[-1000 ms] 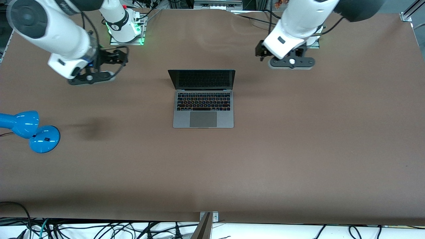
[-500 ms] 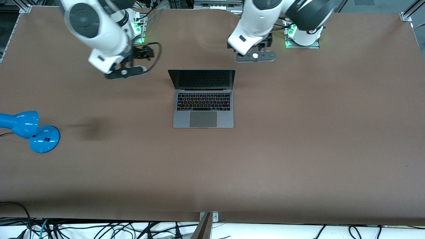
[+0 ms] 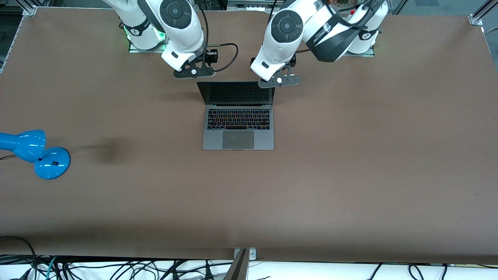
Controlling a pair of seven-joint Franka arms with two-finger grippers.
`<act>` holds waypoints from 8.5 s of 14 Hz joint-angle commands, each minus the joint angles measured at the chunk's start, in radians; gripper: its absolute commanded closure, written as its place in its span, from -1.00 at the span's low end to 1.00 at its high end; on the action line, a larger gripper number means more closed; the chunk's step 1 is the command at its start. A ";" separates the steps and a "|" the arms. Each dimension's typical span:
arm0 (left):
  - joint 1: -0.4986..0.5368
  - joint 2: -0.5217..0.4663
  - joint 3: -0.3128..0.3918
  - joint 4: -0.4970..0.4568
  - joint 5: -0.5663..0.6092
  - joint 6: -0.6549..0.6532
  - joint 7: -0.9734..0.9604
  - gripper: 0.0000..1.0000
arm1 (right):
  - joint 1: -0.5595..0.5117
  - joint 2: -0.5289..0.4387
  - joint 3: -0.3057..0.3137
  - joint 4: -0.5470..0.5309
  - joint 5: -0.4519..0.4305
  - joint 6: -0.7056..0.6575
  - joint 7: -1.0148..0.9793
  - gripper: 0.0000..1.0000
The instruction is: Close laptop with both arms from behind
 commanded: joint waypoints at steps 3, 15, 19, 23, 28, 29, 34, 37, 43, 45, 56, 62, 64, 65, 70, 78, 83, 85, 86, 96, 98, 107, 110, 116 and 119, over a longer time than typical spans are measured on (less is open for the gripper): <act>0.012 -0.029 -0.006 -0.064 -0.060 0.033 -0.003 1.00 | -0.013 0.058 0.047 -0.008 0.026 0.004 -0.023 1.00; 0.006 0.081 -0.003 -0.113 -0.107 0.204 0.016 1.00 | -0.033 0.157 0.043 0.052 -0.070 0.015 -0.038 1.00; 0.009 0.122 0.005 -0.095 -0.105 0.254 0.022 1.00 | -0.035 0.233 0.038 0.144 -0.136 0.013 -0.032 1.00; 0.014 0.162 0.009 -0.061 -0.025 0.254 0.019 1.00 | -0.035 0.307 0.010 0.224 -0.168 0.027 -0.034 1.00; 0.014 0.251 0.021 0.033 0.024 0.255 0.019 1.00 | -0.035 0.430 -0.002 0.320 -0.228 0.045 -0.034 1.00; 0.014 0.269 0.026 0.051 0.034 0.255 0.019 1.00 | -0.035 0.457 -0.002 0.343 -0.253 0.050 -0.032 1.00; 0.011 0.365 0.047 0.142 0.103 0.255 0.016 1.00 | -0.035 0.557 -0.019 0.432 -0.325 0.054 -0.034 1.00; 0.008 0.376 0.057 0.145 0.107 0.257 0.011 1.00 | -0.035 0.628 -0.033 0.448 -0.360 0.135 -0.034 1.00; 0.002 0.450 0.080 0.146 0.194 0.335 0.010 1.00 | -0.035 0.701 -0.066 0.480 -0.415 0.188 -0.045 1.00; 0.002 0.480 0.083 0.146 0.228 0.369 0.008 1.00 | -0.035 0.730 -0.074 0.485 -0.446 0.212 -0.045 1.00; -0.001 0.587 0.103 0.191 0.305 0.447 0.010 1.00 | -0.027 0.809 -0.088 0.485 -0.489 0.329 -0.043 1.00; 0.009 0.575 0.103 0.191 0.332 0.447 0.007 -1.00 | -0.048 0.719 -0.086 0.543 -0.471 0.251 -0.051 -1.00; 0.015 0.557 0.100 0.191 0.323 0.438 0.004 -1.00 | -0.087 0.676 -0.083 0.543 -0.455 0.165 -0.048 -1.00; 0.017 0.540 0.098 0.191 0.321 0.429 -0.002 -1.00 | -0.099 0.653 -0.085 0.543 -0.440 0.141 -0.048 -1.00; 0.044 0.333 0.093 0.191 0.320 0.162 0.000 -1.00 | -0.195 0.556 -0.088 0.542 -0.379 0.010 -0.051 -1.00; 0.098 -0.046 0.277 0.177 0.122 -0.163 0.461 -1.00 | -0.277 0.377 -0.228 0.529 -0.318 -0.090 -0.280 -1.00; 0.083 -0.221 0.460 0.154 0.091 -0.268 0.614 -1.00 | -0.208 0.210 -0.489 0.430 -0.201 -0.065 -0.546 -1.00; 0.074 -0.272 0.552 0.128 0.090 -0.288 0.727 -1.00 | -0.205 0.116 -0.513 0.382 -0.201 -0.059 -0.546 -1.00; 0.075 -0.295 0.589 0.105 0.090 -0.289 0.766 -1.00 | -0.202 0.085 -0.526 0.379 -0.202 -0.073 -0.551 -1.00; -0.024 -0.485 0.802 -0.072 0.172 -0.266 0.910 -1.00 | -0.182 -0.061 -0.560 0.377 -0.221 -0.234 -0.526 -1.00; -0.014 -0.482 0.799 -0.035 0.179 -0.280 0.912 -1.00 | -0.180 -0.047 -0.560 0.382 -0.209 -0.229 -0.528 -1.00; 0.149 -0.411 0.653 0.060 0.173 -0.286 0.958 -1.00 | -0.182 -0.036 -0.560 0.396 -0.170 -0.237 -0.433 -1.00; 0.149 -0.373 0.656 0.099 0.170 -0.294 0.962 -1.00 | -0.182 -0.032 -0.560 0.396 -0.170 -0.229 -0.434 -1.00; 0.153 -0.370 0.660 0.105 0.168 -0.305 0.962 -1.00 | -0.182 -0.030 -0.557 0.396 -0.162 -0.219 -0.433 -1.00; 0.160 -0.370 0.661 0.105 0.168 -0.332 0.965 -1.00 | -0.182 -0.030 -0.557 0.396 -0.155 -0.219 -0.434 -1.00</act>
